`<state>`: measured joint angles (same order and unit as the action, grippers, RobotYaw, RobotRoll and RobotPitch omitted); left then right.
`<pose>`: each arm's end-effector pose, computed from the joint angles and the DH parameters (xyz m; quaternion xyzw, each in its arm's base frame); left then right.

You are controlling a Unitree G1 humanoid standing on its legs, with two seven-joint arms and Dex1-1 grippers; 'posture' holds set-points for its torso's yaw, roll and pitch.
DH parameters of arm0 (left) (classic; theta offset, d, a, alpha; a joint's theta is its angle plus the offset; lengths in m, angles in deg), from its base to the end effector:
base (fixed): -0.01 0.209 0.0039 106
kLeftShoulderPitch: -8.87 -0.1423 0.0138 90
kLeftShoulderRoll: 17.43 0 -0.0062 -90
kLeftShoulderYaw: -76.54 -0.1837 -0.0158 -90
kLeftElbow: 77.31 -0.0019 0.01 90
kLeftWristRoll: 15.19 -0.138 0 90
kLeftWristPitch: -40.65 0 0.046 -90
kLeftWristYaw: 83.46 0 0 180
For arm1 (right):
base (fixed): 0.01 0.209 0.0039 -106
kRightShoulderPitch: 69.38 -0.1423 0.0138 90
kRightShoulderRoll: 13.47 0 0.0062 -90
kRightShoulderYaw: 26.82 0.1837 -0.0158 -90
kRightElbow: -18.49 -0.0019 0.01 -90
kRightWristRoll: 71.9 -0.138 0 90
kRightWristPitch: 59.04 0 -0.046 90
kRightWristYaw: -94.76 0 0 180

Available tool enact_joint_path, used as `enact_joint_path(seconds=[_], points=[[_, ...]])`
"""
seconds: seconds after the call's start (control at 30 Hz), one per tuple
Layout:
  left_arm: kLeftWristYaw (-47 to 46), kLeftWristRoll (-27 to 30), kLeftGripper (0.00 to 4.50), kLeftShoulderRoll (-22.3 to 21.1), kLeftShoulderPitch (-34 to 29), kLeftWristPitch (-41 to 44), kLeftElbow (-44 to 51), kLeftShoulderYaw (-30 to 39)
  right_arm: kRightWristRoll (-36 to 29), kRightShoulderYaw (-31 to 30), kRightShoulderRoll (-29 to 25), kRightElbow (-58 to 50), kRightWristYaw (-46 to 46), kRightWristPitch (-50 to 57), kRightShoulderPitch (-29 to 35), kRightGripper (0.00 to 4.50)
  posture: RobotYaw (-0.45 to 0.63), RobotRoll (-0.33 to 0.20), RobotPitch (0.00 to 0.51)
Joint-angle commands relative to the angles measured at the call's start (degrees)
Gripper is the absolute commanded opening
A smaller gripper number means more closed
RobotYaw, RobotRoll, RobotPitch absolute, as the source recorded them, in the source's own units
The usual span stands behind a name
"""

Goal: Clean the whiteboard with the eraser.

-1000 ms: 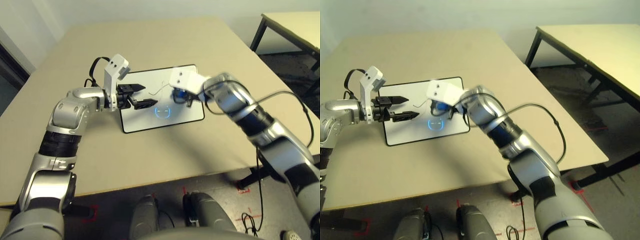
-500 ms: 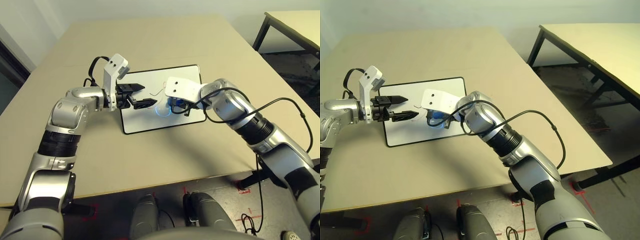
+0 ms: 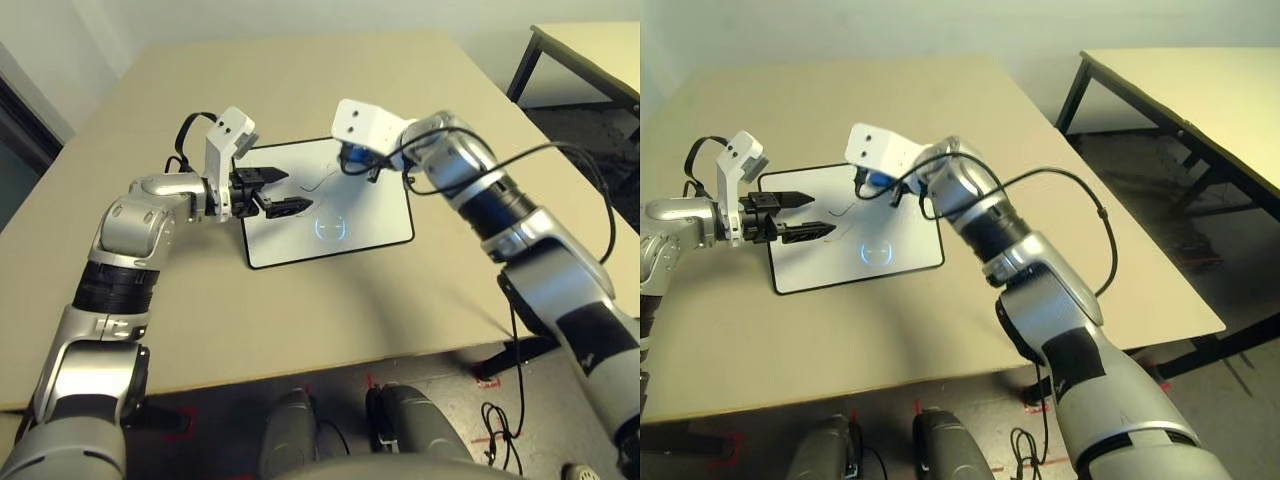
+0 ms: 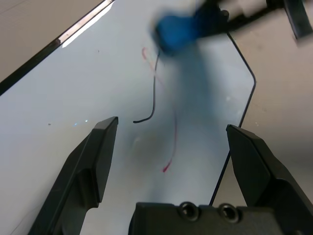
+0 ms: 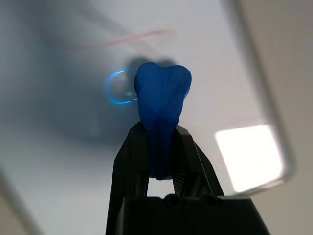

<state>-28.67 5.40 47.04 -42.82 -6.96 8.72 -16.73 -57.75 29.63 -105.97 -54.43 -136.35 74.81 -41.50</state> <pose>0.2915 0.2409 0.2079 0.1252 0.1495 -0.4249 0.8840 0.3280 -0.0751 0.2227 -0.4405 0.1759 0.4165 0.7756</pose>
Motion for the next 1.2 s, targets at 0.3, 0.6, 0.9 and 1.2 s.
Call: enact_joint_path(seconds=[0.3, 0.6, 0.9, 1.2], points=[[0.62, -0.16, 4.50, -0.05, 0.43, -0.02, -0.04, -0.23, 1.35, 0.84, 1.90, 7.67, 1.95, -1.74, -4.81, 0.62, -0.04, 0.000, 0.072], [0.33, -0.55, 4.50, -1.24, 0.63, -0.30, -0.74, 0.96, 1.20, -4.49, 2.00, -6.78, -2.60, 3.80, 2.54, 0.60, -0.02, 0.000, 0.080], [-0.13, -0.16, 4.50, -1.52, 0.29, 0.27, 0.14, 1.37, 1.84, -3.37, 2.10, 0.01, 0.11, 0.39, -0.05, 0.60, -0.02, 0.000, 0.085], [-0.37, 0.13, 4.50, -1.61, -0.24, 0.88, 0.98, 1.55, 1.85, 2.16, 6.80, 20.76, 6.23, -10.25, -10.30, 0.60, -0.01, 0.000, 0.087]])
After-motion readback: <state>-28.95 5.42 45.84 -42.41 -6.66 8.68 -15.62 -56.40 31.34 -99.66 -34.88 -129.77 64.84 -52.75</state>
